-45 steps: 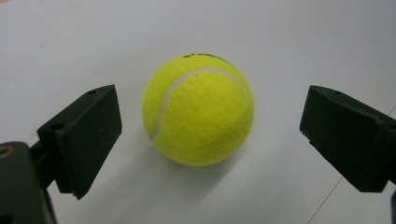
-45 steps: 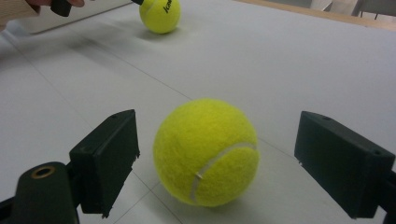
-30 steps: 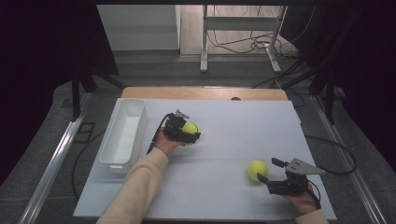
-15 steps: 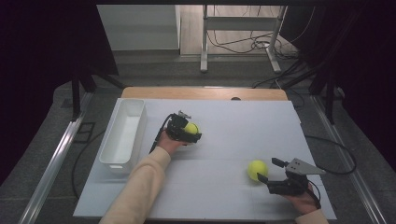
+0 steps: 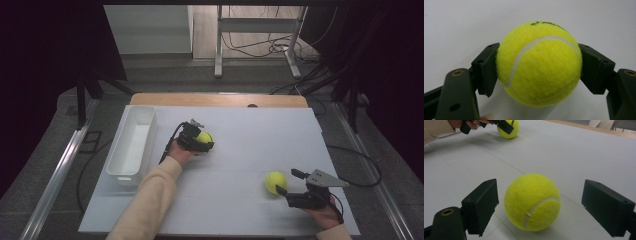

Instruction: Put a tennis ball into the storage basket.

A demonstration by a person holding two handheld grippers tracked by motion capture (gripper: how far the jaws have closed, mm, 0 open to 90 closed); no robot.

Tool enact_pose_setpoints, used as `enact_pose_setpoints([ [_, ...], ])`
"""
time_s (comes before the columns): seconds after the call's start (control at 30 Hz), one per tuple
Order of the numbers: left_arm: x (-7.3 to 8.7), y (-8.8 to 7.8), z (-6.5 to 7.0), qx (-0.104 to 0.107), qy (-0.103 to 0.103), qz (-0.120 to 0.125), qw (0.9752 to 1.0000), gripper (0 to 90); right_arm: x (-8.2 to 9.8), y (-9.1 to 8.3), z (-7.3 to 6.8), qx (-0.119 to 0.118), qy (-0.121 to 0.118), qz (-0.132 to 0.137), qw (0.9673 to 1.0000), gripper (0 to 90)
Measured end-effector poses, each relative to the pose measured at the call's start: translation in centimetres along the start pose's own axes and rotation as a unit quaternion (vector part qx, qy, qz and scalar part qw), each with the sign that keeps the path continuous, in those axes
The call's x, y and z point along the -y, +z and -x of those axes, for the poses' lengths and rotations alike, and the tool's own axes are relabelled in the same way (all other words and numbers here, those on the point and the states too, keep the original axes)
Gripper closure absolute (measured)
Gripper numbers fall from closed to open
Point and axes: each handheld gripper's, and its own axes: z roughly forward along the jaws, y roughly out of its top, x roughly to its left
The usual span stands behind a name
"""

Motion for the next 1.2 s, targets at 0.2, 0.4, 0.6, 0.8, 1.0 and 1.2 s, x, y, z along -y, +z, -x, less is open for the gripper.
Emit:
enact_pose_setpoints([
  [0.2,0.0,-0.3,0.4,0.005,0.007,0.001,1.0,26.3,0.0,0.0,0.0,0.001,0.0,0.002,1.0,14.5],
  [0.4,-0.2,-1.2,0.7,0.005,0.012,0.017,0.9998,26.2,0.0,0.0,0.0,0.001,-0.001,0.0,1.0,14.5],
  [0.6,0.1,-2.5,0.9,0.016,0.011,0.03,0.9993,26.2,0.0,0.0,0.0,0.001,-0.001,0.0,1.0,14.5],
  [0.8,0.7,-3.2,1.0,0.021,0.01,0.036,0.9991,26.1,0.0,0.0,0.0,0.002,-0.001,0.0,1.0,14.5],
  [1.0,1.0,-3.7,1.1,0.022,0.011,0.043,0.9988,26.1,0.0,0.0,-0.1,0.003,-0.001,0.0,1.0,14.5],
  [1.2,1.4,-4.5,1.1,0.024,0.009,0.057,0.9981,26.1,0.0,0.0,0.0,0.002,0.0,0.0,1.0,14.5],
])
